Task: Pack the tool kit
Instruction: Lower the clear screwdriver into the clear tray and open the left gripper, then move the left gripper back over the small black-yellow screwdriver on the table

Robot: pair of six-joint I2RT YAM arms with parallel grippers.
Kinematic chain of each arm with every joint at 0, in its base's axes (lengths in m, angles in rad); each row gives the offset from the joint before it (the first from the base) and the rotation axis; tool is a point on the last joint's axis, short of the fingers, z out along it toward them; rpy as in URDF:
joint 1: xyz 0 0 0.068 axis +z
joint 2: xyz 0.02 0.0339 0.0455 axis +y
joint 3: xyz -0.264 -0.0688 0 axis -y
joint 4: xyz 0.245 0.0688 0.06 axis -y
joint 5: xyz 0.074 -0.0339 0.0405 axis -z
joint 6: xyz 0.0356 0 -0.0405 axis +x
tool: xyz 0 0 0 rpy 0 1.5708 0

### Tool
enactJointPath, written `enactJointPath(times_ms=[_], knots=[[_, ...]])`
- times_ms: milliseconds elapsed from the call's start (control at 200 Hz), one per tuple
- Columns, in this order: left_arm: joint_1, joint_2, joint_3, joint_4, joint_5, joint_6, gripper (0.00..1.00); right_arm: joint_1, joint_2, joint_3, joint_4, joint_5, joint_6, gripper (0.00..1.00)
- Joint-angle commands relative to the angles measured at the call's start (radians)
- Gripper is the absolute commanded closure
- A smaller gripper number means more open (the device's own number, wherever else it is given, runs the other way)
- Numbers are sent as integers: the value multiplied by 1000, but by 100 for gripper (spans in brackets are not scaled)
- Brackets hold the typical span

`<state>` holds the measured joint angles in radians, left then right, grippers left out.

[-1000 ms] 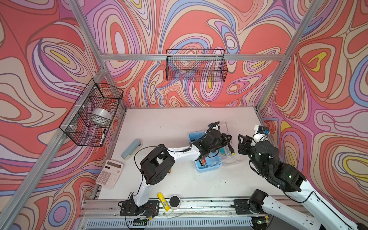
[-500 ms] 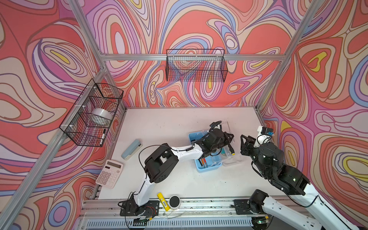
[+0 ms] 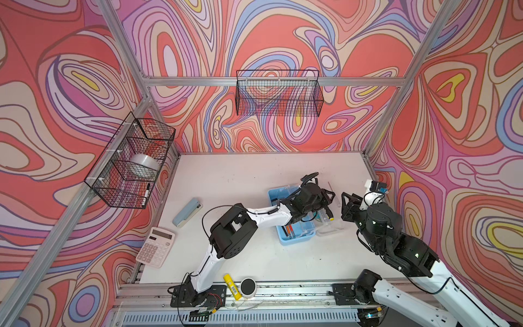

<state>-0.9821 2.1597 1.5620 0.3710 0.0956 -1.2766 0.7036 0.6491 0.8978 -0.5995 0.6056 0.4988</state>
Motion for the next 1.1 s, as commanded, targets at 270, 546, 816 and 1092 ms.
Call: enactJointPath(times_ms=[270, 546, 816, 1092], knots=[[25, -225, -137, -31, -58, 249, 56, 2, 122, 43, -22, -55, 20, 66], [105, -610, -333, -515, -223, 603, 35, 84, 359, 93, 83, -156, 75, 59], [133, -854, -527, -964, -384, 641, 28, 122, 446, 110, 63, -94, 83, 47], [181, -959, -725, -936, -352, 569, 28, -29, 382, 60, -3, -100, 31, 44]])
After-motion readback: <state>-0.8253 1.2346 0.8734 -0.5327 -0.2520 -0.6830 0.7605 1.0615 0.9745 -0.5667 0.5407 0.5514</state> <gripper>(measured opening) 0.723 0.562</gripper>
